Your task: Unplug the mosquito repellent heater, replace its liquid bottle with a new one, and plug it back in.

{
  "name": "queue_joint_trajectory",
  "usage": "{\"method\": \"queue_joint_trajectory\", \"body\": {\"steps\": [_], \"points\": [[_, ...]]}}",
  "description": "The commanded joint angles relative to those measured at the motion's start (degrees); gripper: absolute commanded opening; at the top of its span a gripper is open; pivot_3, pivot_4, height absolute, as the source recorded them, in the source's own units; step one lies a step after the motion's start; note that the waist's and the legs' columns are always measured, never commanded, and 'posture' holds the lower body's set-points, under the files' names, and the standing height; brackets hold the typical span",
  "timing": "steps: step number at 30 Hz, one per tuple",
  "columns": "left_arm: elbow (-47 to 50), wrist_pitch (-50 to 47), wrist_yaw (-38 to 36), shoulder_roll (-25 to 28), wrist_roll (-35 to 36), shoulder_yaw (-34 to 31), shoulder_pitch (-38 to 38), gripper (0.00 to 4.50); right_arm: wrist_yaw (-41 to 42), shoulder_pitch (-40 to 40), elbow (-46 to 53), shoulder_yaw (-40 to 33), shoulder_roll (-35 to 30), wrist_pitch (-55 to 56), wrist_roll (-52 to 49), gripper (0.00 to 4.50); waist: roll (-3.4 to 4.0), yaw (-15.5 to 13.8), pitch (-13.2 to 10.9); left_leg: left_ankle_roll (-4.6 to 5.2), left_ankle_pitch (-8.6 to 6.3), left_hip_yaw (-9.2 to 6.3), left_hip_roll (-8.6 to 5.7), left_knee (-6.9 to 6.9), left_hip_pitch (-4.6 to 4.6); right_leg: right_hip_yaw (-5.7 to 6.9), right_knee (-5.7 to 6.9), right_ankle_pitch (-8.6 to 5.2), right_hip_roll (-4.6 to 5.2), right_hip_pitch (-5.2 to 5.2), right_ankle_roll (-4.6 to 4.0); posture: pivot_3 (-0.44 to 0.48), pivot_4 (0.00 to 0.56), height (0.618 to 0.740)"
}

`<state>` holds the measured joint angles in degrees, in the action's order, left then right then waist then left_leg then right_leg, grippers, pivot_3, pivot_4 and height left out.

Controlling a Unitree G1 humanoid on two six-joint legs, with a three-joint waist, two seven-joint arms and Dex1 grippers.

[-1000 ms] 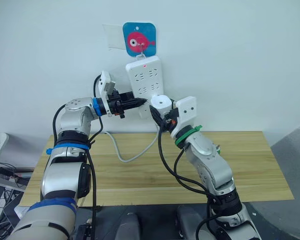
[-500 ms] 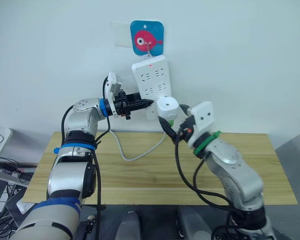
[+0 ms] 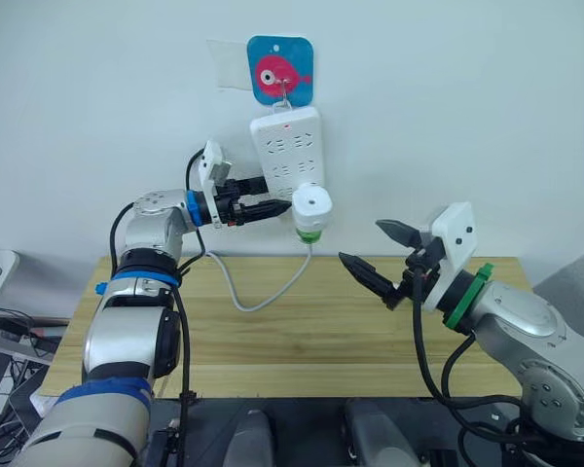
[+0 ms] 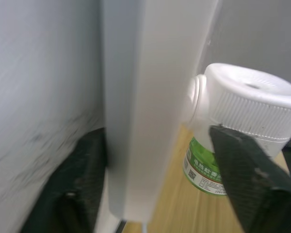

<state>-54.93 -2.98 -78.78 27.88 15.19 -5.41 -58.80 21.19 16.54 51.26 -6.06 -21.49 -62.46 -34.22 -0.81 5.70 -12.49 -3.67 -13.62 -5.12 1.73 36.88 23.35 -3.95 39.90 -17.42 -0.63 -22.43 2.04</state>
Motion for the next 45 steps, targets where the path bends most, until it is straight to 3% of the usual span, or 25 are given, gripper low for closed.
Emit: {"method": "queue_joint_trajectory", "body": {"steps": [1, 2, 6, 11, 15, 16, 23, 45], "points": [[2.54, 2.89, -1.97, 4.03, -0.25, -0.91, 1.50, 4.49, 1.17, 1.33, -0.57, 0.23, -0.56, 2.70, -1.84, 4.50, -0.02, 0.25, -0.13, 0.00, 0.00, 0.00, 0.01, 0.00, 0.00, 0.00, 0.00, 0.00, -0.01, 0.00, 0.00, -0.071, 0.227, 0.740], [3.85, 2.61, -2.47, 4.75, 0.04, -0.91, 2.42, 4.49, 1.66, 1.34, -1.10, 0.60, -0.96, 3.35, -2.12, 4.50, -0.02, 0.26, -0.21, 0.00, 0.00, 0.02, 0.02, -0.02, 0.00, -0.02, -0.01, 0.00, -0.01, -0.01, 0.00, -0.050, 0.231, 0.740], [17.31, -2.79, -4.40, 9.64, 3.51, -2.18, 11.09, 4.50, 2.97, 1.39, -4.40, 3.89, -0.07, 6.23, -2.43, 3.61, -0.04, 0.15, -0.74, 0.00, 0.00, 0.02, 0.04, -0.07, 0.00, -0.03, -0.01, -0.01, 0.01, -0.03, -0.03, -0.004, 0.238, 0.740], [48.80, -15.36, 2.26, 10.84, 13.62, -6.00, 26.89, 4.50, 4.30, 2.66, -9.68, 9.86, -0.50, 11.37, 1.38, 1.74, -0.18, -1.37, -1.42, -0.01, 0.01, -0.06, 0.07, -0.05, 0.12, 0.03, 0.01, -0.02, 0.12, -0.15, -0.05, 0.040, 0.241, 0.740], [62.85, -21.16, 8.33, 10.96, 18.68, -8.50, 35.39, 4.50, 3.71, 4.02, -12.96, 13.00, 0.63, 14.37, 3.77, 0.24, -0.20, -2.78, -1.45, -0.02, 0.01, -0.12, 0.00, 0.03, 0.23, 0.08, 0.01, -0.02, 0.23, -0.19, -0.05, 0.057, 0.244, 0.740], [65.23, -21.76, 9.67, 10.74, 19.42, -8.85, 36.90, 4.50, 3.53, 4.21, -13.55, 13.87, 0.99, 15.08, 4.40, 0.04, -0.20, -2.99, -1.45, -0.02, 0.01, -0.12, 0.00, 0.04, 0.22, 0.09, 0.01, -0.02, 0.24, -0.18, -0.05, 0.059, 0.244, 0.740], [74.01, -20.61, 17.69, 7.50, 21.02, -9.88, 45.16, 4.50, -0.79, 5.93, -17.01, 18.62, 6.16, 18.45, 9.91, 0.04, -0.19, -3.90, -1.46, -0.03, 0.01, -0.11, -0.01, 0.01, 0.21, 0.10, 0.00, -0.02, 0.24, -0.21, -0.05, 0.062, 0.242, 0.740], [73.40, -18.96, 19.86, 7.25, 21.93, -7.65, 45.20, 4.50, -4.39, 6.37, -18.75, 16.36, 8.57, 20.37, 14.09, 0.04, -0.19, -3.84, -1.46, -0.04, 0.01, 0.00, -0.02, -0.05, 0.21, 0.03, -0.03, -0.02, 0.24, -0.26, -0.05, 0.040, 0.232, 0.740]]}}
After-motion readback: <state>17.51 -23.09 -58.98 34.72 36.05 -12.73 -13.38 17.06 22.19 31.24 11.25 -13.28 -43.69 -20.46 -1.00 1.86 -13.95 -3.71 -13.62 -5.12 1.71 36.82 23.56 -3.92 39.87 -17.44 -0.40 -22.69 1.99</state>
